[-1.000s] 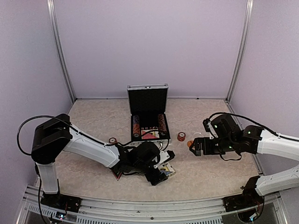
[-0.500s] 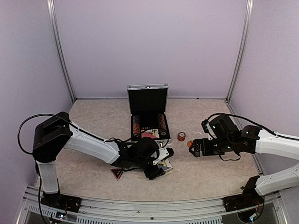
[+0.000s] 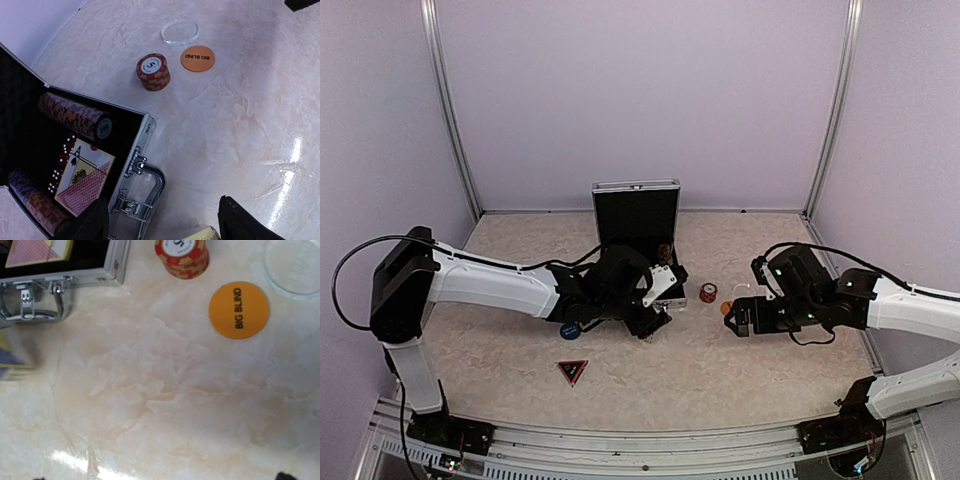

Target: Pack up texas hold em set

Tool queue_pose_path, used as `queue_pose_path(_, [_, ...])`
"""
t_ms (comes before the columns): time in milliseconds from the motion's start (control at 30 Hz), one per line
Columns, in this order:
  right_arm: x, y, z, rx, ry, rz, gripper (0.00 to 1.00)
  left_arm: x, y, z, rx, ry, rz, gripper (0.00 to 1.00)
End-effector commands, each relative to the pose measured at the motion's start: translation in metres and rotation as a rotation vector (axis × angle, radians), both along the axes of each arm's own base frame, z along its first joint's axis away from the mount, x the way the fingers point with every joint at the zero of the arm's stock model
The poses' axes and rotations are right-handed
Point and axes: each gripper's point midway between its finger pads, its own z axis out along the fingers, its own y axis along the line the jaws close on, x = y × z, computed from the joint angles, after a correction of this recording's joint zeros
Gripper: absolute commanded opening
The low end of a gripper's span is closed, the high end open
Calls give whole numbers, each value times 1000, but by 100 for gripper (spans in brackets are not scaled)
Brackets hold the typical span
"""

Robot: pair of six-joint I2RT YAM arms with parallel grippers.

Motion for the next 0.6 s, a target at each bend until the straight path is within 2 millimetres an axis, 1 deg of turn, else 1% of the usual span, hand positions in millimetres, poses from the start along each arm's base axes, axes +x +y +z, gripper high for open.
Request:
queue_pose_path(0, [2,-3,5,18,-20,-14,100,35,3,43,-25,-118,40,74])
queue_pose_path(100, [1,-4,3,15,-18,-14,100,53,7,48,-40,-118,60,74])
queue_pose_path(200, [0,-7,1,12,-17,-18,100,59,11,45,-33,-106,72,74])
queue_pose_path(267, [-1,-8,1,12,-21,-21,100,56,12,39,-29,-83,69,75])
queue_pose_path(333, [0,-9,1,11,-23,-24,100,53,13,32,-28,-50,80,78])
queue_pose_path(400, [0,-7,-1,11,-21,-20,100,54,18,25,-22,-15,129,86])
queue_pose_path(433, [1,-6,-1,11,-19,-19,100,53,19,18,-12,10,150,89])
queue_pose_path(567, [3,1,-3,21,-8,0,100,35,22,-7,16,85,190,99])
